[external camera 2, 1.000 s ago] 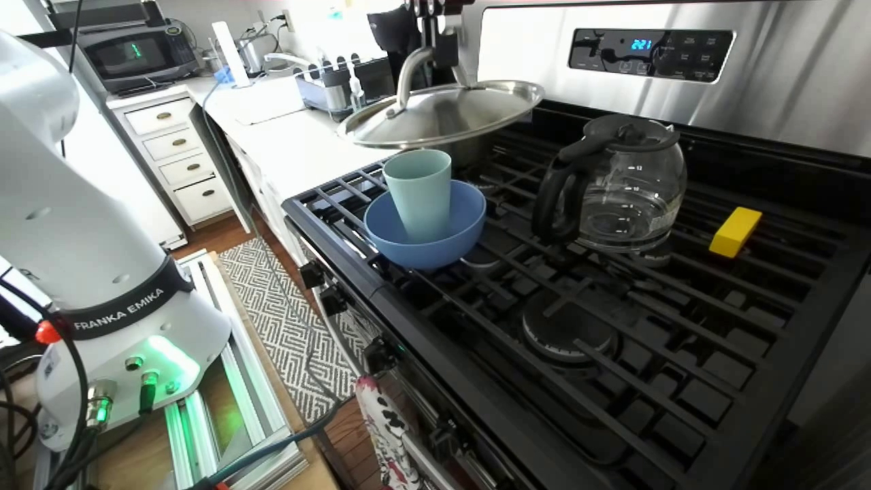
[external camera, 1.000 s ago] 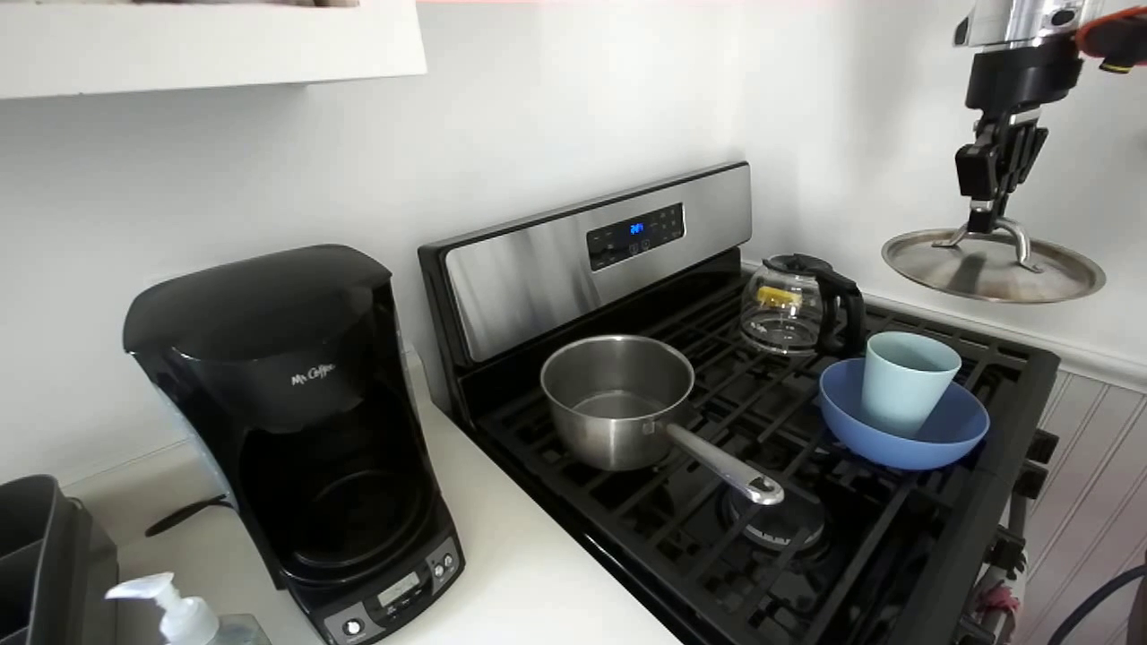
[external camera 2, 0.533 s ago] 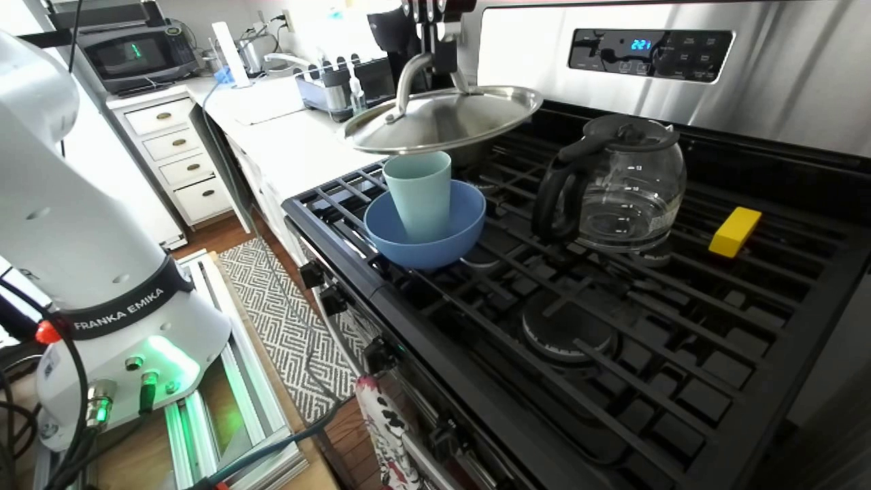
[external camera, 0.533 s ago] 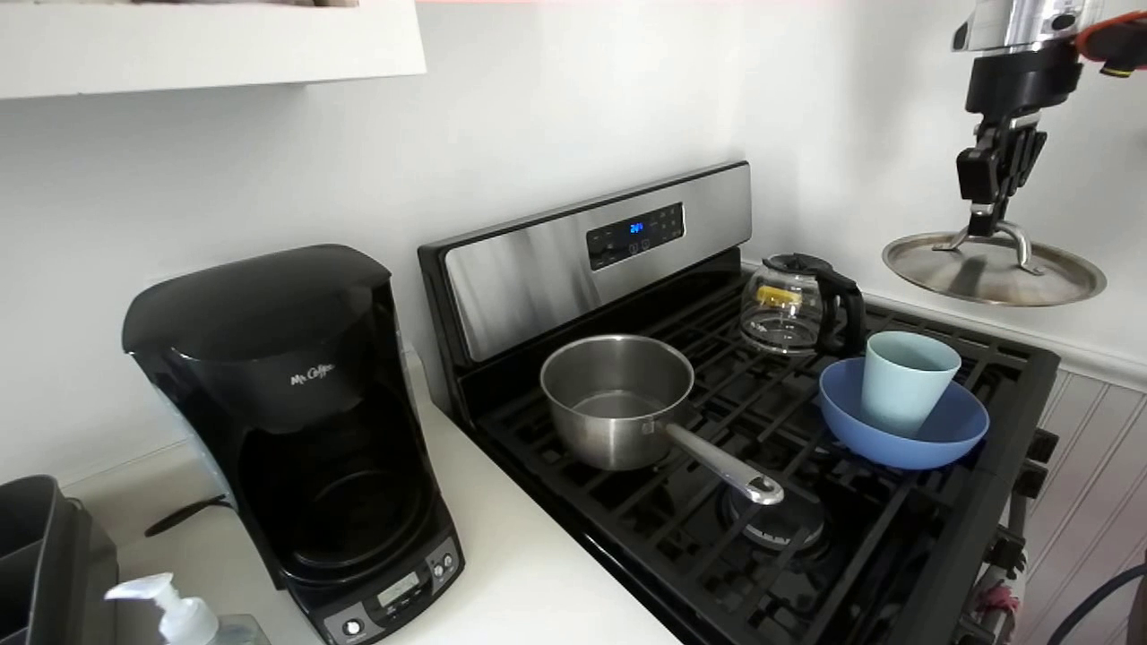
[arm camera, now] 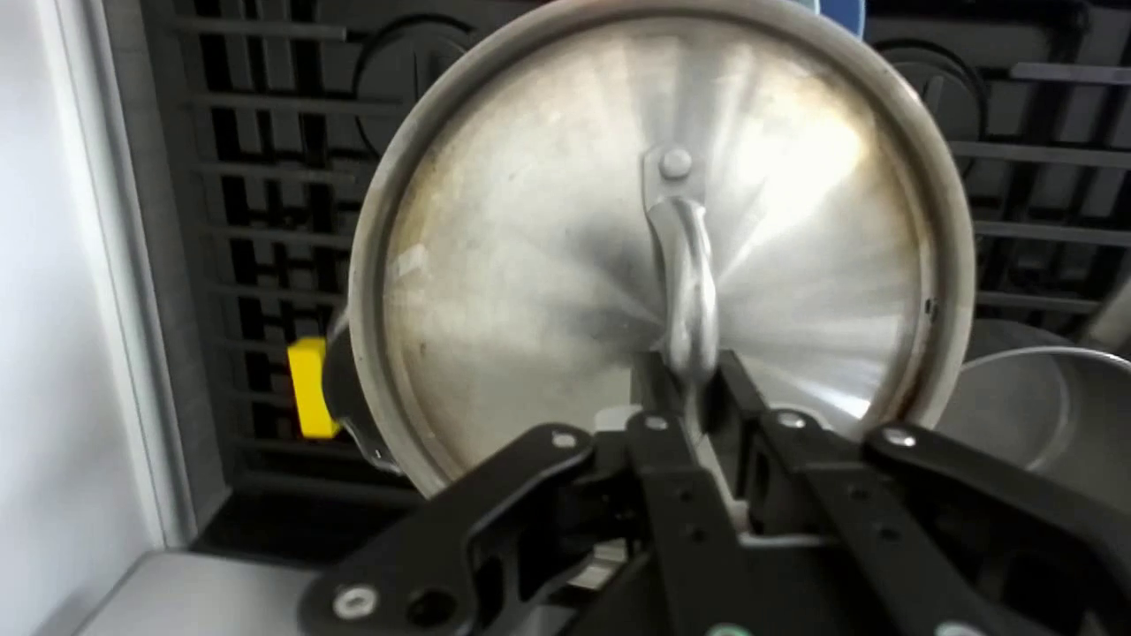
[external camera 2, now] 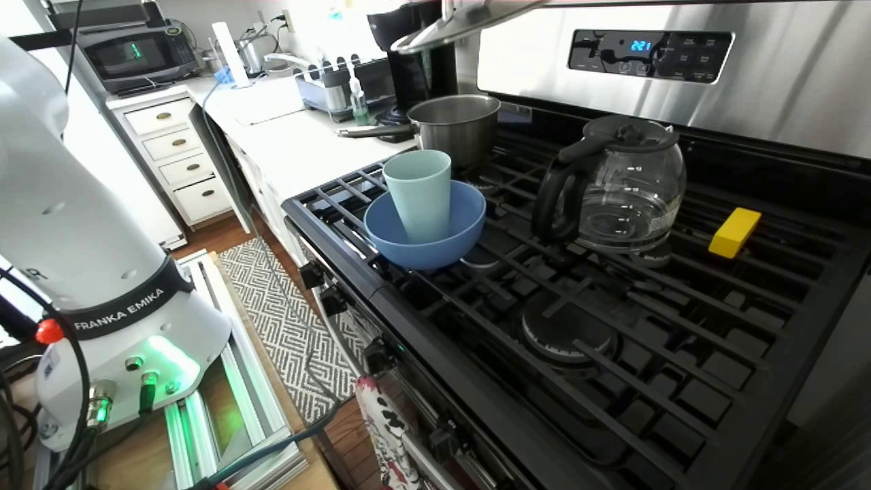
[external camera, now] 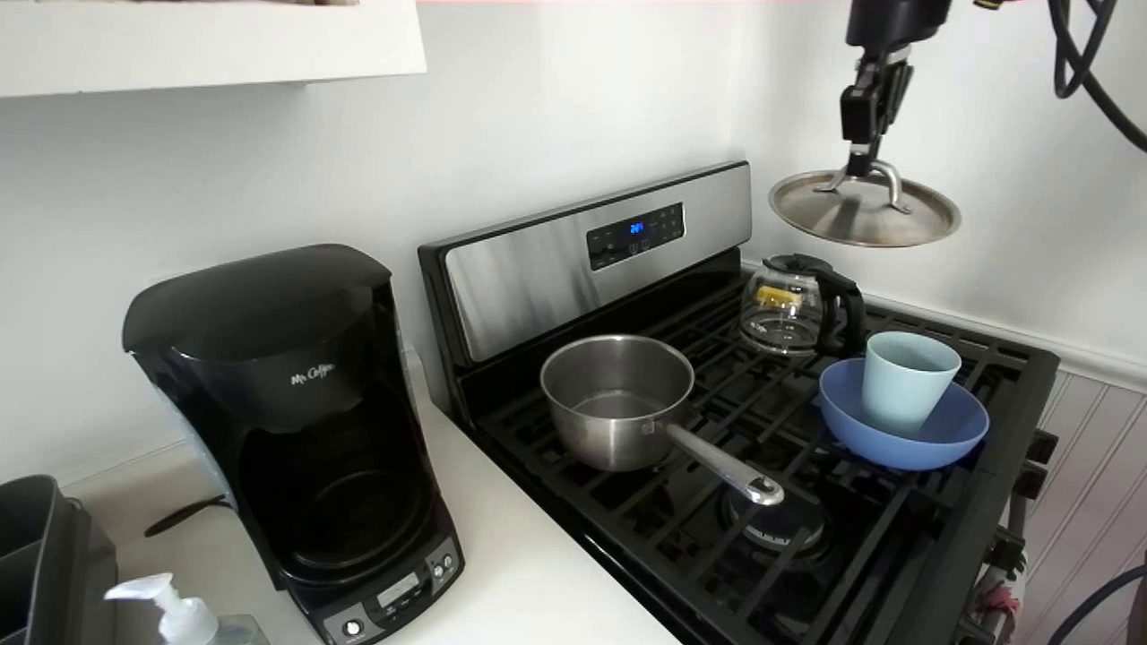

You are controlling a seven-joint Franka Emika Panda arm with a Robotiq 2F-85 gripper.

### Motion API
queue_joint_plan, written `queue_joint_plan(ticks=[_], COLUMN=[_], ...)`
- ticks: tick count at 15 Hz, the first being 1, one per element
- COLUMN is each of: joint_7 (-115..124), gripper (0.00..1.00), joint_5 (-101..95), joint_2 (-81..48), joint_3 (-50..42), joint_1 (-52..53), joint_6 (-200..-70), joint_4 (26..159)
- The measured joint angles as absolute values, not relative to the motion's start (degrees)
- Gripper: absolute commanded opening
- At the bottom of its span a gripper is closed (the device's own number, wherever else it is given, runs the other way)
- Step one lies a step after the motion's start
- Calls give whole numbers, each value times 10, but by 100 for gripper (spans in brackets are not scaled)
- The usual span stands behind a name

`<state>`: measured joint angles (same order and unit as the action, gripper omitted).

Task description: Put the silver lid on the silver pot

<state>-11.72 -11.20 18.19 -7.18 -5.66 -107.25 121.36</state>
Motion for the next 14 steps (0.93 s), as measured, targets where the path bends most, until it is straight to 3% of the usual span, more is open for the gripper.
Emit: queue_joint_plan(ticks=[3, 4, 7, 8, 14], joint_7=[-151, -173, -174, -174, -175], gripper=[4, 15, 15, 4, 4], joint_5=[-99, -91, -90, -90, -77], joint_2=[147, 133, 122, 122, 89], joint_3=[-44, -42, -40, -40, -38], joint_1=[-14, -4, -3, -5, -3], joint_6=[-1026, -1009, -1006, -1006, -1029], joint_4=[1137, 1115, 1109, 1110, 1112])
